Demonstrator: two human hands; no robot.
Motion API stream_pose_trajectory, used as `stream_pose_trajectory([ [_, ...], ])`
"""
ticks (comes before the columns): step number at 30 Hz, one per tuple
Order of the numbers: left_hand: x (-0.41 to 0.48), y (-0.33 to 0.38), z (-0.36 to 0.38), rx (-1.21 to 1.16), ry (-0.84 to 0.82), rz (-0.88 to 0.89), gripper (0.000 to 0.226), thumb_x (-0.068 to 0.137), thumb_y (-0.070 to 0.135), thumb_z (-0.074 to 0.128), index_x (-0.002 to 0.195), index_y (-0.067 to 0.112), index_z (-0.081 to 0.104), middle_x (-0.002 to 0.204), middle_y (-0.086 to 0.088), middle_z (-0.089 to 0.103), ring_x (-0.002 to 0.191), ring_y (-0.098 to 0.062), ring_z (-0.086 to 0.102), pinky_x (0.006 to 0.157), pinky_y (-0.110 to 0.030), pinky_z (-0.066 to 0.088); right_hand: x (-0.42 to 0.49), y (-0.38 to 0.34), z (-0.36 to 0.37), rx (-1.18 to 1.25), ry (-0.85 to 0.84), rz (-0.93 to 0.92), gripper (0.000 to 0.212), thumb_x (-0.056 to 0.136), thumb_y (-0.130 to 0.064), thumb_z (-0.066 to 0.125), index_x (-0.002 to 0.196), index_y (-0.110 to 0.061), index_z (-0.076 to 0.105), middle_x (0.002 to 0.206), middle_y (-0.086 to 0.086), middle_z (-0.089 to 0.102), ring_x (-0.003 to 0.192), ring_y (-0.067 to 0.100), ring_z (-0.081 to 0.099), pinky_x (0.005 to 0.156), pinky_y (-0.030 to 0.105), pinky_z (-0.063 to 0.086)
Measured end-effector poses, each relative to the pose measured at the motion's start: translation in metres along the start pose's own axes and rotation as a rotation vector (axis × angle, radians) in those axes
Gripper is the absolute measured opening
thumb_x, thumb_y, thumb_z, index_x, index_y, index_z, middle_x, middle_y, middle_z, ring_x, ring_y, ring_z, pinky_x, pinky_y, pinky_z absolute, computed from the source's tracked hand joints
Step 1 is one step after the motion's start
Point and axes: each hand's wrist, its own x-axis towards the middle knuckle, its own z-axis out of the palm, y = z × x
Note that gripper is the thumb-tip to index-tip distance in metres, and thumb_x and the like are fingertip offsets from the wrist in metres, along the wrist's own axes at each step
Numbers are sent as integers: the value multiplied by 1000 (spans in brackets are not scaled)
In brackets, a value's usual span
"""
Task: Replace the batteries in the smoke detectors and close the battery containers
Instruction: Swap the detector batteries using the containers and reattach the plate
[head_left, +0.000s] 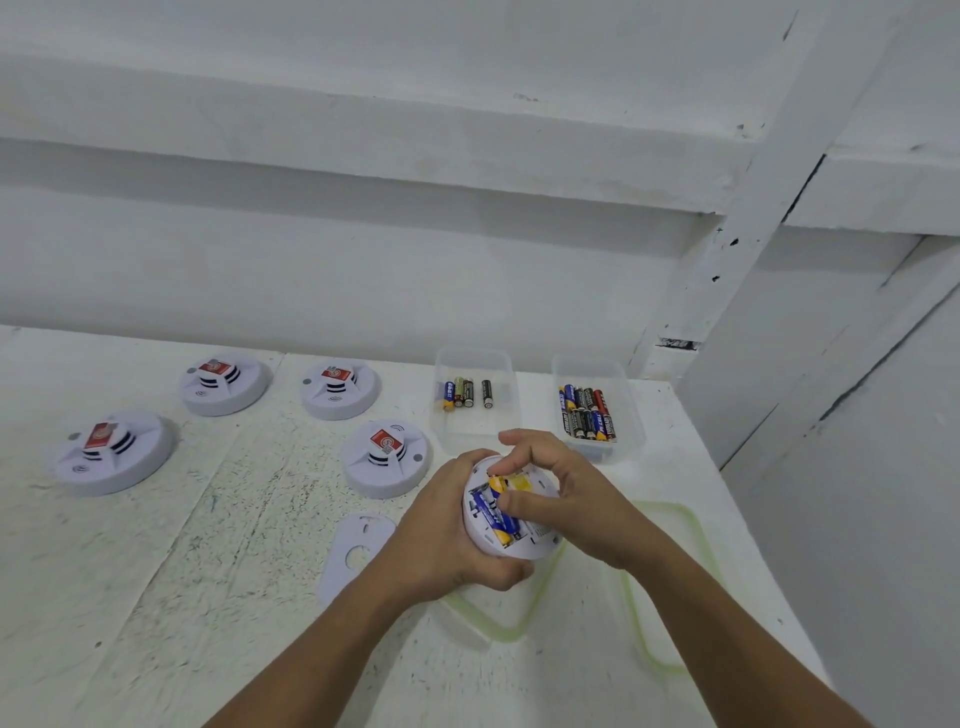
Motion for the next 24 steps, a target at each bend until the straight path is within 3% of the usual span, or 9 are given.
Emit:
stream_pose_trajectory([
  [4,2,11,0,-6,4,67,76,53,0,86,101,50,55,97,7,68,88,-18,68,73,-30,59,-2,2,3,187,-25,17,7,86,-15,67,90,-18,62,117,2,64,102,23,66,83,41,54],
  [8,1,2,2,-2,29,43,76,51,12,88,113,39,54,101,12,67,93,-14,67,73,-23,56,-1,0,3,156,-16,30,7,86,-15,67,90,-15,61,106,7,69,97,25,68,81,43,54],
  [13,1,-2,3,6,75,29,78,48,15,90,110,37,49,98,15,65,91,-6,65,71,-19,55,1,-2,2,114,-3,31,8,85,-17,69,89,-17,62,107,10,67,97,26,68,85,51,54],
  [20,-1,-8,2,53,73,18,81,46,23,90,113,35,45,105,9,61,91,-7,64,73,-25,57,1,-1,4,122,-41,64,9,86,-14,68,89,-17,60,105,14,68,95,27,68,79,43,54],
  [24,2,-10,0,94,76,10,82,44,31,89,111,36,42,105,8,60,91,-8,63,69,-21,55,4,-4,1,139,-47,111,28,83,-9,70,103,-17,52,105,13,66,86,19,69,68,31,56],
])
